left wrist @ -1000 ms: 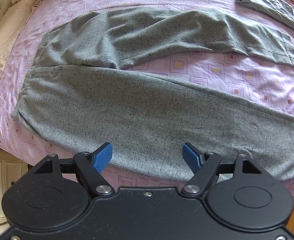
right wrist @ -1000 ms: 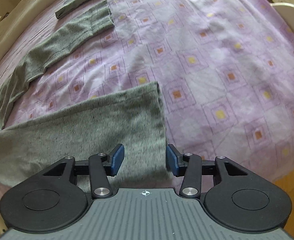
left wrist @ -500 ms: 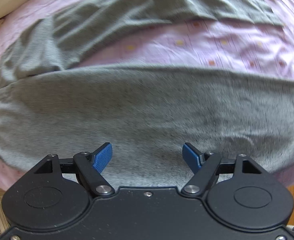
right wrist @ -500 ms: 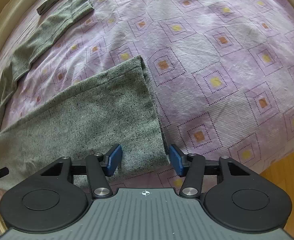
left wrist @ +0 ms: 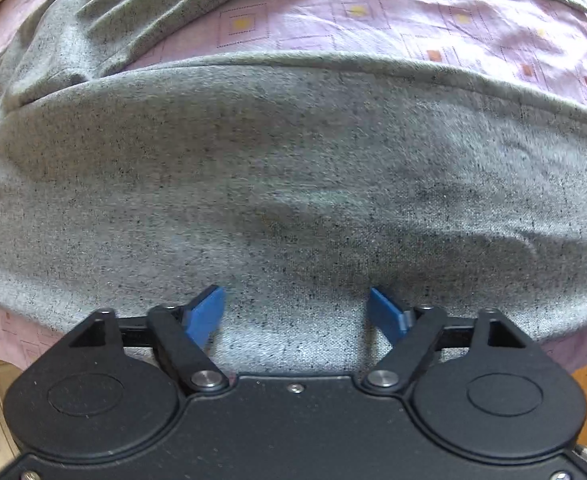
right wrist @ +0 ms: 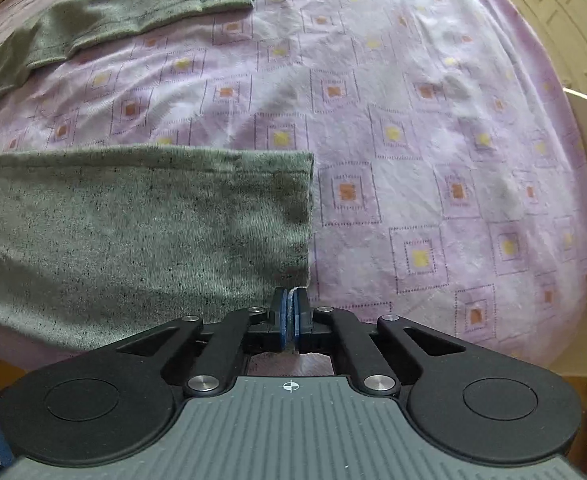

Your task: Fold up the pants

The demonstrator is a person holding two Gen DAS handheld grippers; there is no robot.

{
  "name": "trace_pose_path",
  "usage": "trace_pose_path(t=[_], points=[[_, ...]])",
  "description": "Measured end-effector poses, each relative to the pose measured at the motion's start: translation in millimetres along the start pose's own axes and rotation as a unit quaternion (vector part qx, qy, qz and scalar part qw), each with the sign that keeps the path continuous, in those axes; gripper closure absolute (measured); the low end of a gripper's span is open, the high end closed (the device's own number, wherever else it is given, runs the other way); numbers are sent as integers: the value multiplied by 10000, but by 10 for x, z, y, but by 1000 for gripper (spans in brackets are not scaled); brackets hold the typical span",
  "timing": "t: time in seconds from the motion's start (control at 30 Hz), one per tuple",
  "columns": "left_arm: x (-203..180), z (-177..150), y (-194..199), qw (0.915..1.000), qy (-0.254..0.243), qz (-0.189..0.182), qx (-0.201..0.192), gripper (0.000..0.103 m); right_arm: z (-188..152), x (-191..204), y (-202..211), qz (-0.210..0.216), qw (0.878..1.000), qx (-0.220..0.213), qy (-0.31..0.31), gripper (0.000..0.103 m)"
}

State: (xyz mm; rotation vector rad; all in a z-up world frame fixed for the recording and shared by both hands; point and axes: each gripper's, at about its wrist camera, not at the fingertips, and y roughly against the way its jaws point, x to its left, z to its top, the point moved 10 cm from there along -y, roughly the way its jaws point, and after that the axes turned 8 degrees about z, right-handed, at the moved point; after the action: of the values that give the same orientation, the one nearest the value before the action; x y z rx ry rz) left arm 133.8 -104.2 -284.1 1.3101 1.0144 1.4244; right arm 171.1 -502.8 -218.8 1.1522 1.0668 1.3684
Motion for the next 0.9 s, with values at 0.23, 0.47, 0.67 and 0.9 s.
trace_pose_path(t=[0.23,0.47,0.67,0.9], points=[[602,537,360,9971,470,242,-545,30,742,238,252,517,9945,-839,-348,64],[1190,1124,343,9915,683,658,-889,30,1691,431,-149,1249,9728,-1137,-1586,59],[1540,1485,259,9905,783,694,-891,30,2126,365,-530,1338,9419,-1063,-2892,59],[1830,1656,187,9917,731,611,-865,29,2222,405,-842,1315,9028,-1031,-3962,56]])
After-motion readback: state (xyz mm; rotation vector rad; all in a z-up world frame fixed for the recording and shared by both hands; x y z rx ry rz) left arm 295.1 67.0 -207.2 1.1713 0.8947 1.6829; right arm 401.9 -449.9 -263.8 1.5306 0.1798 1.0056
